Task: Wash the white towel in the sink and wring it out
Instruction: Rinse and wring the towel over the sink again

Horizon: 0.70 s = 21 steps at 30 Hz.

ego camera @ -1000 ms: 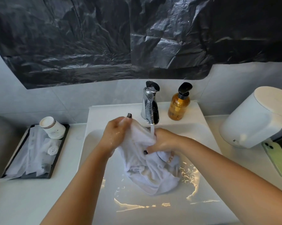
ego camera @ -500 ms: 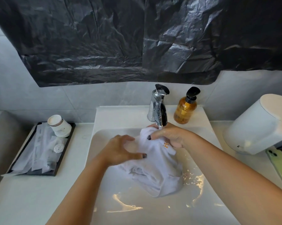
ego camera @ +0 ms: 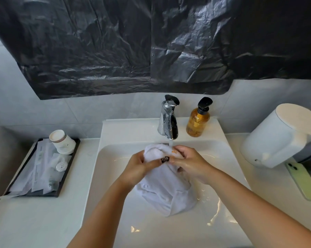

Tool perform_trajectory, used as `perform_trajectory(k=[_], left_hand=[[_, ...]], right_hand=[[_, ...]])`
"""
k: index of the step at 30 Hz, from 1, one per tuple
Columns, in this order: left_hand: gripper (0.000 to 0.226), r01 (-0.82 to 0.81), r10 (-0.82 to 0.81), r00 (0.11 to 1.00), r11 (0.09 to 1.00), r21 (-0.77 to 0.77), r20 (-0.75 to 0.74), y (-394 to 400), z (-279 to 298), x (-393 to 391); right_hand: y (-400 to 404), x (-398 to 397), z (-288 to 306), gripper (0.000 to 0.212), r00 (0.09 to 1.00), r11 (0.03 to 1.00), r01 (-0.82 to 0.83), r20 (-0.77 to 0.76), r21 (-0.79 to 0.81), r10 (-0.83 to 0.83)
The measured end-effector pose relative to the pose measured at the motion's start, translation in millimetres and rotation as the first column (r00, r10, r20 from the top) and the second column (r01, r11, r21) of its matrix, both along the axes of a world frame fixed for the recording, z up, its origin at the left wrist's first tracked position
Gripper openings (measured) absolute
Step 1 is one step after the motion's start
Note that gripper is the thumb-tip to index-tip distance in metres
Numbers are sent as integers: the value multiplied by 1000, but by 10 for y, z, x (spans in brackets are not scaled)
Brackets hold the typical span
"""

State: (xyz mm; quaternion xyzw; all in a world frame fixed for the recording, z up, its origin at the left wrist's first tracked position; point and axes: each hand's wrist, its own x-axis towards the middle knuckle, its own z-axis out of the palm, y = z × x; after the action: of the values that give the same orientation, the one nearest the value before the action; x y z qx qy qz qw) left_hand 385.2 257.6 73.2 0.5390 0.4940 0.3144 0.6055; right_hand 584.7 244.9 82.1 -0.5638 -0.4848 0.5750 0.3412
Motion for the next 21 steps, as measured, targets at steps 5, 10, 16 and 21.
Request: perform_trajectory(k=[5, 10, 16, 21], left_hand=[[30, -60, 60, 998, 998, 1, 19, -56, 158, -156], [45, -4, 2, 1000, 992, 122, 20, -131, 345, -255], [60, 197, -189, 980, 957, 214, -57, -181, 841, -115], [22, 207, -170, 977, 907, 366, -132, -263, 1231, 184]], right_hand=[[-35, 58, 440, 26, 978, 989, -128, 176, 70, 114], [-46, 54, 1089, 38, 921, 940, -215, 376, 266, 105], [-70, -202, 1877, 32, 885, 818, -309, 461, 486, 60], [-180, -515, 2233, 32, 924, 739, -289, 380, 608, 49]])
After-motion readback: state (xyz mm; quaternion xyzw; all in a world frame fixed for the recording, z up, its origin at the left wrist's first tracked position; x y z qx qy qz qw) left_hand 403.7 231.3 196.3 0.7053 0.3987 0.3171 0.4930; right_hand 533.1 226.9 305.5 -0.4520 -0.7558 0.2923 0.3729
